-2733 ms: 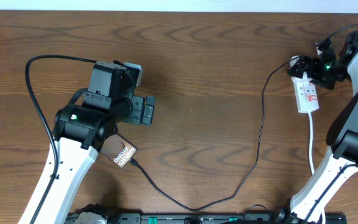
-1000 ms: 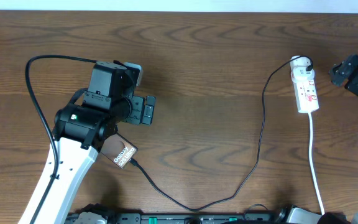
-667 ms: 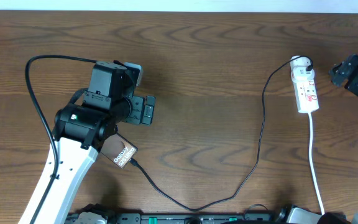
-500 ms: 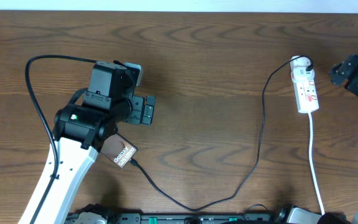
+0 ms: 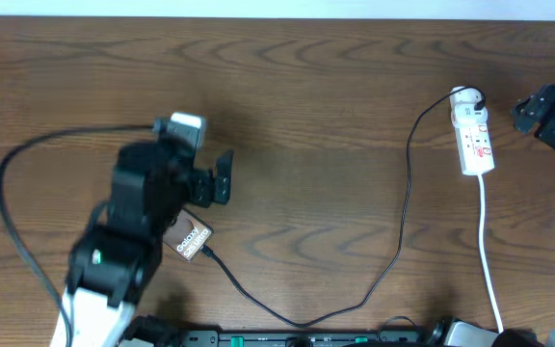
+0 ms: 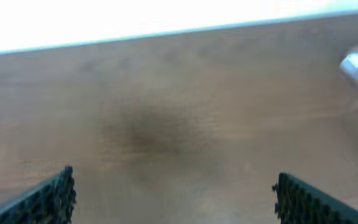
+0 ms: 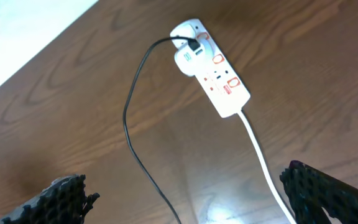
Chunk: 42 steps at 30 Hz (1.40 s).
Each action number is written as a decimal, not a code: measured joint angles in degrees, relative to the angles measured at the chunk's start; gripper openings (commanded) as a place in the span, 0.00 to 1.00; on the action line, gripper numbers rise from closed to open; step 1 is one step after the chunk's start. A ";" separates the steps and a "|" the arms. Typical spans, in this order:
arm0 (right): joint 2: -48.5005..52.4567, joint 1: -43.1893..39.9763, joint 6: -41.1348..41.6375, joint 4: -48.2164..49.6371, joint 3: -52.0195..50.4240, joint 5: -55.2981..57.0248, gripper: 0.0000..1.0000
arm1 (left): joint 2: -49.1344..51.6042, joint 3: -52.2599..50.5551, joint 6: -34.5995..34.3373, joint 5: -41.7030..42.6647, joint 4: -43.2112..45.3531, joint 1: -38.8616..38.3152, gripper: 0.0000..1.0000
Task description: Plug charger to phone and switch on socket
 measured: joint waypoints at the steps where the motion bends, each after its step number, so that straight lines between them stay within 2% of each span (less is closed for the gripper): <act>1: 0.00 0.00 0.00 0.02 0.00 0.09 0.99 | -2.62 -2.82 0.02 -0.02 3.37 0.00 0.99; 11: 0.00 0.00 0.20 0.00 0.00 0.24 0.99 | -29.33 -30.80 0.13 -0.11 31.41 4.07 0.99; 17: 0.00 0.00 0.22 0.04 0.00 0.26 0.99 | -40.02 -42.66 0.13 1.70 40.15 9.01 0.99; 24: 0.02 0.00 0.22 -0.02 0.00 0.26 0.99 | -50.29 -50.47 0.13 6.16 38.27 15.32 0.99; 33: 0.00 0.00 0.28 0.00 -0.02 0.28 0.99 | -50.80 -50.45 0.50 8.74 25.77 20.04 1.00; 42: 0.00 0.00 0.28 0.00 -0.02 0.26 0.99 | -50.93 -50.14 5.03 8.22 24.70 20.65 0.99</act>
